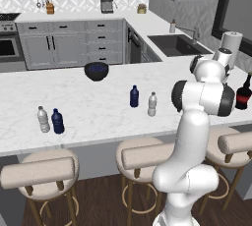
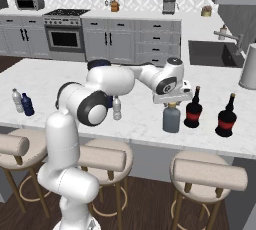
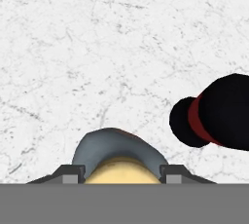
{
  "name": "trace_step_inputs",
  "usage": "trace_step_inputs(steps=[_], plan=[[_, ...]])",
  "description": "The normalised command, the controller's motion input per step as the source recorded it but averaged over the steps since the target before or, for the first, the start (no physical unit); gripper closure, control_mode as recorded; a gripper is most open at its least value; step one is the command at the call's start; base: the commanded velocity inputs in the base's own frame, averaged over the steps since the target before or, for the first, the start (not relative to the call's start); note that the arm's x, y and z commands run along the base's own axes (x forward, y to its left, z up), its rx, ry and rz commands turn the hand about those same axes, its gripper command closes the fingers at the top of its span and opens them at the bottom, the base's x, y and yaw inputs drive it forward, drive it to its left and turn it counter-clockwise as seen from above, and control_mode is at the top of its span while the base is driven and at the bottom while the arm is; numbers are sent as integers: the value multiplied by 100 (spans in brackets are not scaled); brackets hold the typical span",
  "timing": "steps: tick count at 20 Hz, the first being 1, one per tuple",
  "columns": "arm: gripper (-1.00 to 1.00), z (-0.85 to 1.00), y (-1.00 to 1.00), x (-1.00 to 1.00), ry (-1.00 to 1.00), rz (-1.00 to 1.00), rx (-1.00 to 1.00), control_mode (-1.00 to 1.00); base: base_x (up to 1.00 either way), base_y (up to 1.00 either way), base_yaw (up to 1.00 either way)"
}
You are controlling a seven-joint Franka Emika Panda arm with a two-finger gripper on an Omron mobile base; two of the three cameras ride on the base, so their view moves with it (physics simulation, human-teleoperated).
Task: Move the plastic bottles in the middle to the plastics group, and the glass bottles in the middle to the glass group.
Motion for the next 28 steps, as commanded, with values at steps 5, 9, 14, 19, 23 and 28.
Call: trace_step_inputs(steps=[5,9,14,19,23,28], plan=[[-100,0,0,0,0,0,0,-100,0,0,0],[-100,0,0,0,0,0,0,-100,0,0,0],[-100,0,0,0,-1,0,0,-100,0,0,0],[-100,0,0,4,-1,-7,0,-100,0,0,0],[-100,0,0,1,0,-10,0,-100,0,0,0],[-100,3,-1,3,0,-15,1,-100,0,0,0]])
